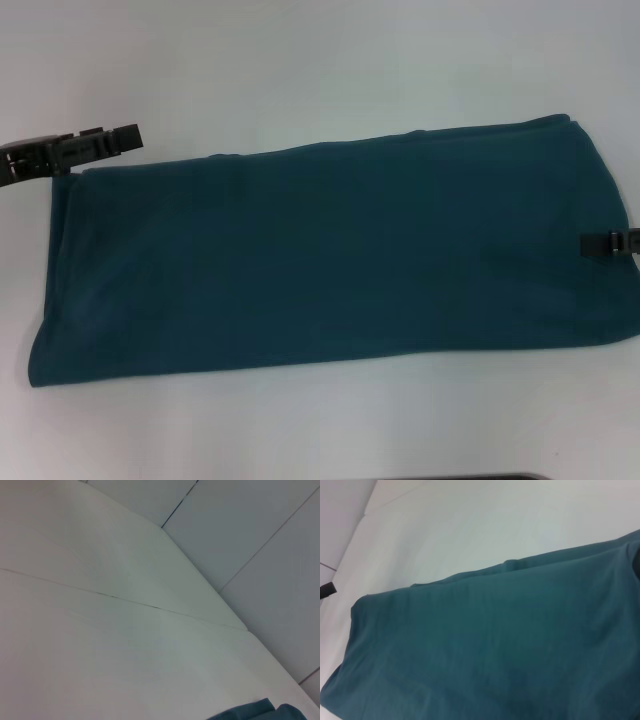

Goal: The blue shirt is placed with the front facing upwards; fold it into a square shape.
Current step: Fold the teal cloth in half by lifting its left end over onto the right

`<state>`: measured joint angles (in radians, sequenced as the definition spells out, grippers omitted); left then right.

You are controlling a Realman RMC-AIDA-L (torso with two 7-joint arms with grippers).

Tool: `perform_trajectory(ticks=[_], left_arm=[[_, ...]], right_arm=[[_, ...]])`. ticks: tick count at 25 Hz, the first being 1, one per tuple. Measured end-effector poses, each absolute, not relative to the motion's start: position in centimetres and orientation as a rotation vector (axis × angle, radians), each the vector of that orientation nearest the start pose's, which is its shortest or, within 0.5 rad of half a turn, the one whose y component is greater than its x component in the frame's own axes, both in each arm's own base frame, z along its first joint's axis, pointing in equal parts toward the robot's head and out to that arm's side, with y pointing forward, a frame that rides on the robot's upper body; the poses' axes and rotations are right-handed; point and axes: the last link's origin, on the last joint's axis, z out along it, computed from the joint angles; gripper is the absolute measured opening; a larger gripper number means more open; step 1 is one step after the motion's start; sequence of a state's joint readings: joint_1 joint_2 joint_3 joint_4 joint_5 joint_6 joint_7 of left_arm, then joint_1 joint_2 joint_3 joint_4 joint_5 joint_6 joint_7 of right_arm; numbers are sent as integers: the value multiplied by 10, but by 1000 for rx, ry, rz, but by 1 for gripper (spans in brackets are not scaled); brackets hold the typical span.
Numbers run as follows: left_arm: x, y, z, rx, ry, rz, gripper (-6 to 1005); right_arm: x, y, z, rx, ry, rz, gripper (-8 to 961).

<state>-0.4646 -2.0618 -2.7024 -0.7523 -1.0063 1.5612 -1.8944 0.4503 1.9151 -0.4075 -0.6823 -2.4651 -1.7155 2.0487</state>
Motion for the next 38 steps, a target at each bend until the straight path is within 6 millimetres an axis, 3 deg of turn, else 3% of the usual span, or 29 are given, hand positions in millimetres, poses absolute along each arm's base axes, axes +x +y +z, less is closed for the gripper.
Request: perform_trajectory(ticks=[11, 29, 38], left_arm=[[-309, 324, 44, -2328, -1370, -754, 859], [-308, 326, 42, -2325, -1371, -753, 859], [-308, 326, 42, -2325, -1371, -751, 858]], right_arm=[[357, 276, 83, -2366, 1749, 365, 927], [357, 279, 58, -2391, 1768, 313, 928], [360, 278, 61, -2367, 1770, 319, 928]])
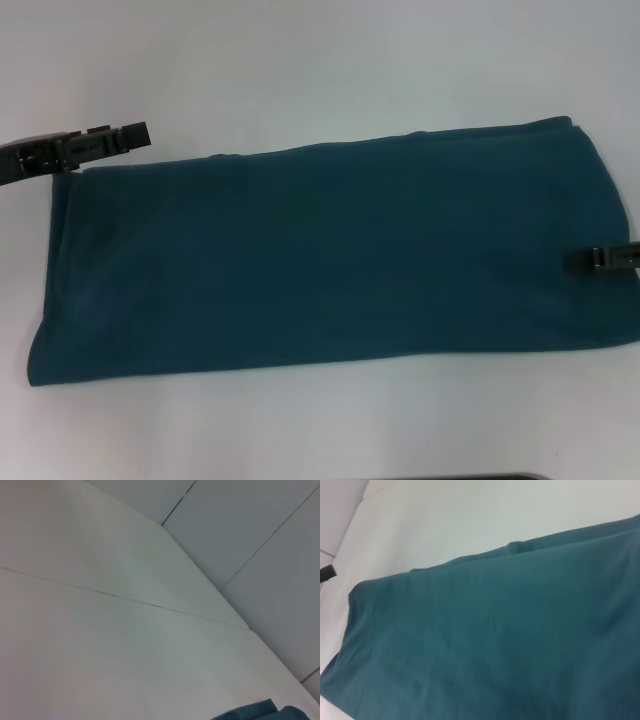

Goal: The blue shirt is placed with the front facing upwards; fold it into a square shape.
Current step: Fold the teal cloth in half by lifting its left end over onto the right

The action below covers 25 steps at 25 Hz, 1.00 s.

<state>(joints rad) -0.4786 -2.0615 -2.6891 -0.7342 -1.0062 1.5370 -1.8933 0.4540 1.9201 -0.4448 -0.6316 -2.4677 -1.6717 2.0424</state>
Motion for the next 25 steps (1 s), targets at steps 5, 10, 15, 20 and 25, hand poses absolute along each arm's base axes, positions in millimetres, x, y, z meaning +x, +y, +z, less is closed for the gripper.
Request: perform_trajectory(ticks=[5, 10, 15, 20, 25], left_arm=[[-308, 326, 42, -2326, -1372, -752, 858], [-306, 327, 40, -2334, -1362, -755, 858], [-306, 327, 39, -2336, -1361, -757, 858], [-306, 327, 39, -2336, -1359, -759, 858], [-305, 327, 39, -2333, -1358, -760, 858]], right_arm=[[369, 272, 70, -2325, 1781, 332, 928], [372, 269, 75, -2303, 1784, 356, 928], [374, 267, 77, -2295, 1792, 349, 928], [379, 262, 82, -2266, 1805, 354, 928], [380, 259, 85, -2264, 1806, 354, 927]])
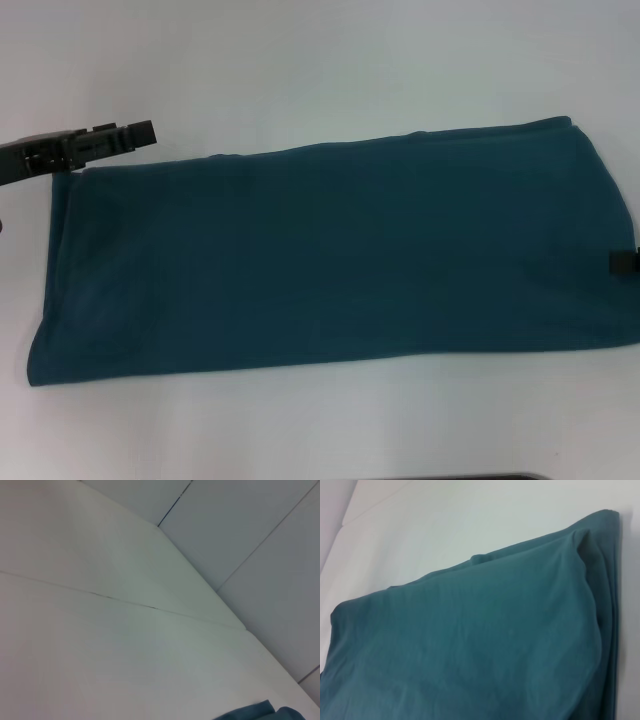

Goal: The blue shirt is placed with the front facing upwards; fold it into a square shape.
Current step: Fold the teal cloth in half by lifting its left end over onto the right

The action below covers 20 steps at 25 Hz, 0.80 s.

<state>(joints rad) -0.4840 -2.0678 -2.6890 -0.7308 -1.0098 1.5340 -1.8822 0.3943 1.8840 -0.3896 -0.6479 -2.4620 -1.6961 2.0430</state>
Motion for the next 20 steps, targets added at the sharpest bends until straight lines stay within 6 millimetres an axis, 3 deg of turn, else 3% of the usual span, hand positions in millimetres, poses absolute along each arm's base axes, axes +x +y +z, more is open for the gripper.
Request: perform_trajectory(ticks=[20], left_arm=[[-306, 328, 42, -2325, -1354, -772, 858]], right_arm=[[367, 261, 68, -2346, 1800, 382, 927]])
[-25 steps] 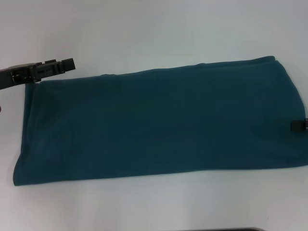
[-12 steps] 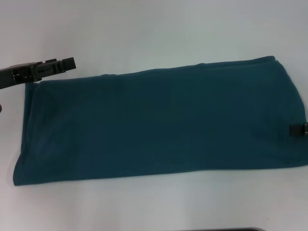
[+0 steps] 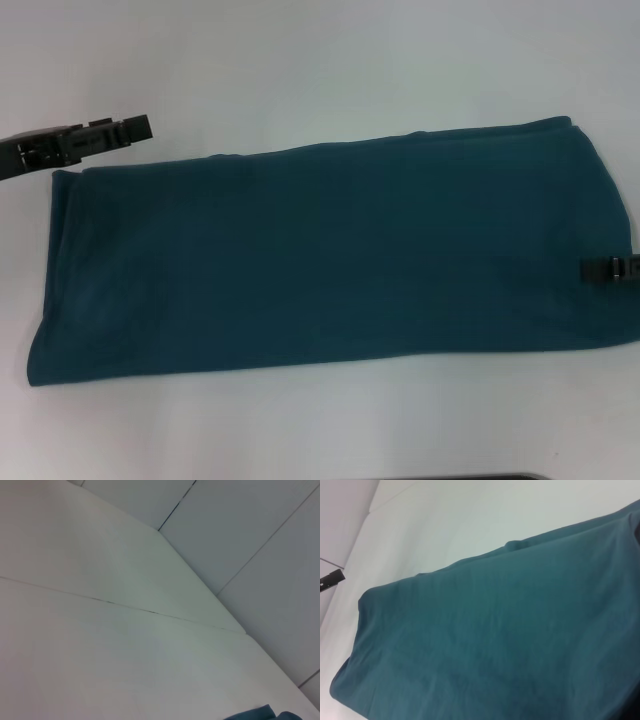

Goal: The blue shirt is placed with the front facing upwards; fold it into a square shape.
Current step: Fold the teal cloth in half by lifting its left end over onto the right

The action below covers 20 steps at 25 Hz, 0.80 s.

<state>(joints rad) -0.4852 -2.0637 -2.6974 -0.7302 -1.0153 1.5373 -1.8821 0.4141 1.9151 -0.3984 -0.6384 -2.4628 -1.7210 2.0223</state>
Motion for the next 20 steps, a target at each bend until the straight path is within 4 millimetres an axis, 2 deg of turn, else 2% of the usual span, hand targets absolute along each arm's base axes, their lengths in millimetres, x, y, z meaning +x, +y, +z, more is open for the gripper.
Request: perform_trajectory(ticks=[9, 16, 20], left_arm=[[-304, 328, 41, -2333, -1350, -770, 858], [-304, 328, 39, -2334, -1353, -771, 858], [-304, 328, 39, -2337, -1349, -770, 858]], right_arm=[[375, 259, 70, -2302, 1800, 368, 928], [384, 250, 84, -2250, 1800, 404, 928], [384, 248, 99, -2234, 1772, 453, 928]])
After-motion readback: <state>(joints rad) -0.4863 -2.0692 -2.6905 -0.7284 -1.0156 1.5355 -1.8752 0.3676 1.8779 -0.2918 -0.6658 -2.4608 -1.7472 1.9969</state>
